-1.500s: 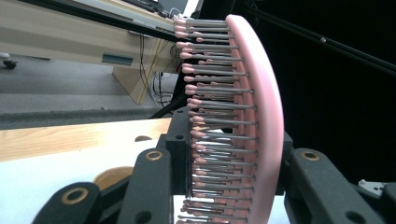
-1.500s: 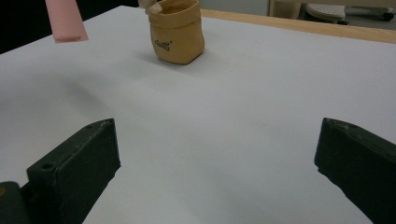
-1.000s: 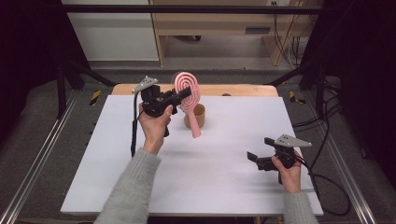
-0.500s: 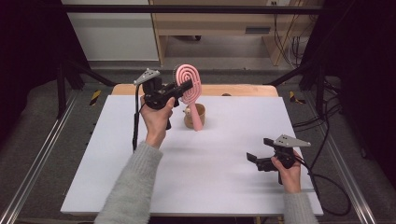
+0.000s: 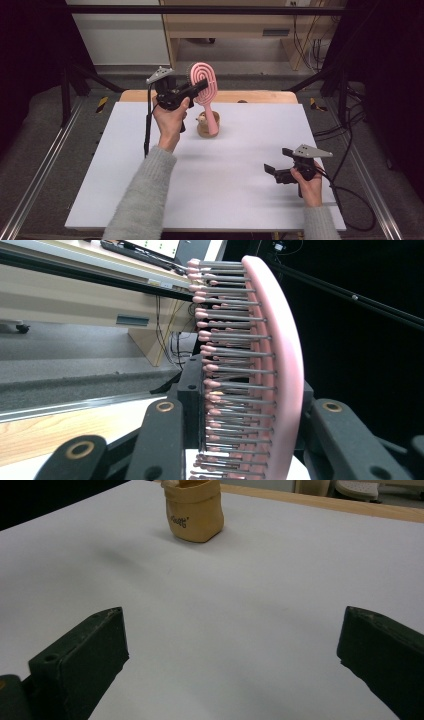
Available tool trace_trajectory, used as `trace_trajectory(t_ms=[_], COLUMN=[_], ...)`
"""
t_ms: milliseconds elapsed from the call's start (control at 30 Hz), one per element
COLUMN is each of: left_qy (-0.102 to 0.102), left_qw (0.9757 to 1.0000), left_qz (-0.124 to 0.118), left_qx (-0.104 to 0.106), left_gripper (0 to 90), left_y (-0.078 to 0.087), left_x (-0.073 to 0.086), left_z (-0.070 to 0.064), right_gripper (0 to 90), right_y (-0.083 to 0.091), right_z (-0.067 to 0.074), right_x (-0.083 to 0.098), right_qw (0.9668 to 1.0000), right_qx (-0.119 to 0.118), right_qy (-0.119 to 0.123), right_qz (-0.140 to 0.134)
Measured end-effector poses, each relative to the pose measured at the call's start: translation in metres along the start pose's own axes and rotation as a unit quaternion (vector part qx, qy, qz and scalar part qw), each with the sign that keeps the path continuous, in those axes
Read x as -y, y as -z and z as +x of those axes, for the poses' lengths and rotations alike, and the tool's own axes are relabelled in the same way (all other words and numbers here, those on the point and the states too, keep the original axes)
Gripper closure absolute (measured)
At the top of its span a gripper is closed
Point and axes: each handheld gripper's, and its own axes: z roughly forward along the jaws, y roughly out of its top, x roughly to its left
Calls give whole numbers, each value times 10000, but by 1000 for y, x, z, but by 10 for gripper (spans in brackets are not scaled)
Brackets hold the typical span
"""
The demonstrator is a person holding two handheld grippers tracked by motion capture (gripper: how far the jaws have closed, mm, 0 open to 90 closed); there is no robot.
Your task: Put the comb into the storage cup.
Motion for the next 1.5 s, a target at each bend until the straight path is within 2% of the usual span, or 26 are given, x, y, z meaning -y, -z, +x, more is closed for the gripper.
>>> trace_trajectory(t_ms=[933, 1233, 1500], left_qy=[6, -10, 4], left_qw=[9997, 9993, 9992], left_qz=[-111, -86, -145], left_qx=[-226, -356, -383], left_gripper=[632, 632, 632], left_y=[-31, -40, -45], left_x=[-4, 0, 3], left_z=[16, 25, 32], right_gripper=[4, 4, 4], right_y=[0, 0, 0], right_z=[0, 0, 0], right_x=[0, 0, 0], right_qw=[10000, 10000, 10000], right_qx=[8, 4, 9], right_qy=[28, 31, 21], right_qz=[-1, -6, -4])
